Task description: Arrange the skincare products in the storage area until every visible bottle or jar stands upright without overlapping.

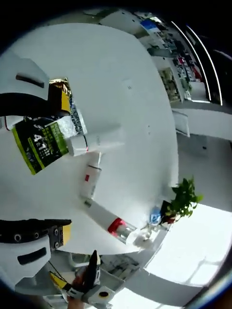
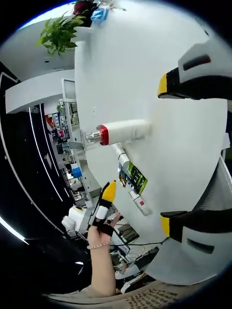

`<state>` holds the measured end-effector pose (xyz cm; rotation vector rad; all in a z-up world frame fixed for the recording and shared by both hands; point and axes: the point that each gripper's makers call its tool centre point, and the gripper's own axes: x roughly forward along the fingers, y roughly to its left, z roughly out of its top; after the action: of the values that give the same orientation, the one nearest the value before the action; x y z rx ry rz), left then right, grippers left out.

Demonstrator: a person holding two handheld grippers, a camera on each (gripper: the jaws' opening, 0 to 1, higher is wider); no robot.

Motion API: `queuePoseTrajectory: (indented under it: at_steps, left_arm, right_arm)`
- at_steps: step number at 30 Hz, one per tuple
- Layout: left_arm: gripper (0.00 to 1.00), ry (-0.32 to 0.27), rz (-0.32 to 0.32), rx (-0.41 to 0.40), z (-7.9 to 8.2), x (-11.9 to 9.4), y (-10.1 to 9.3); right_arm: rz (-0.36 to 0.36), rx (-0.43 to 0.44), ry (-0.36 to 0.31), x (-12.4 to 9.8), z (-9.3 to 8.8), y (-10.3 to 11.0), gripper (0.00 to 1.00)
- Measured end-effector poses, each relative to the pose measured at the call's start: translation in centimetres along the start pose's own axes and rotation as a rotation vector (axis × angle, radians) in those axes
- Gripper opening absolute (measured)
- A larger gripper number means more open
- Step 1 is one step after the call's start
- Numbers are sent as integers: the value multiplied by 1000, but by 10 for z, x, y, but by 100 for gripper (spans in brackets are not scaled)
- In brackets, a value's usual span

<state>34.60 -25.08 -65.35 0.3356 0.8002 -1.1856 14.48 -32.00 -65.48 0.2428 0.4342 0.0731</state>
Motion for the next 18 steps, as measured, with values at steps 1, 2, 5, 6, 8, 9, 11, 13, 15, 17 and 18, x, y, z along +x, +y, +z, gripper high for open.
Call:
queuePoseTrajectory:
  at_steps: [1, 2, 5, 6, 8, 9, 11, 13, 15, 17, 18]
  left_arm:
    - [81, 18, 4, 3, -1, 4, 3]
    - [80, 34, 7, 5, 0, 9, 7]
    - [78, 70, 13, 4, 2, 23, 17]
    - [76, 89, 21, 7, 2, 28, 22]
    - [72, 115, 31, 12, 4, 36, 29]
    - [72, 125, 34, 14, 5, 39, 32]
    - [70, 158, 46, 20, 4, 46, 37]
    - [65, 194, 64, 39, 4, 54, 42]
    - [62, 219, 77, 42, 5, 65, 46]
    - [59, 257, 95, 43, 3, 73, 50]
    - [58, 271, 100, 57, 3, 79, 52]
  right_arm:
    - [1, 1, 2, 1, -1, 0, 97]
    - [4, 4, 5, 2, -2, -1, 96]
    - [10, 10, 11, 4, -5, -1, 96]
    - [13, 13, 16, 6, -6, -1, 96]
    - [18, 19, 23, 8, -9, -1, 96]
    - [19, 21, 25, 8, -11, -2, 96]
    - [20, 27, 31, 10, -13, -4, 96]
    - [21, 32, 34, 11, -14, -4, 95]
    - [20, 38, 36, 11, -15, -6, 95]
    - [23, 43, 38, 13, -16, -9, 95]
    - [24, 43, 42, 14, -17, -10, 95]
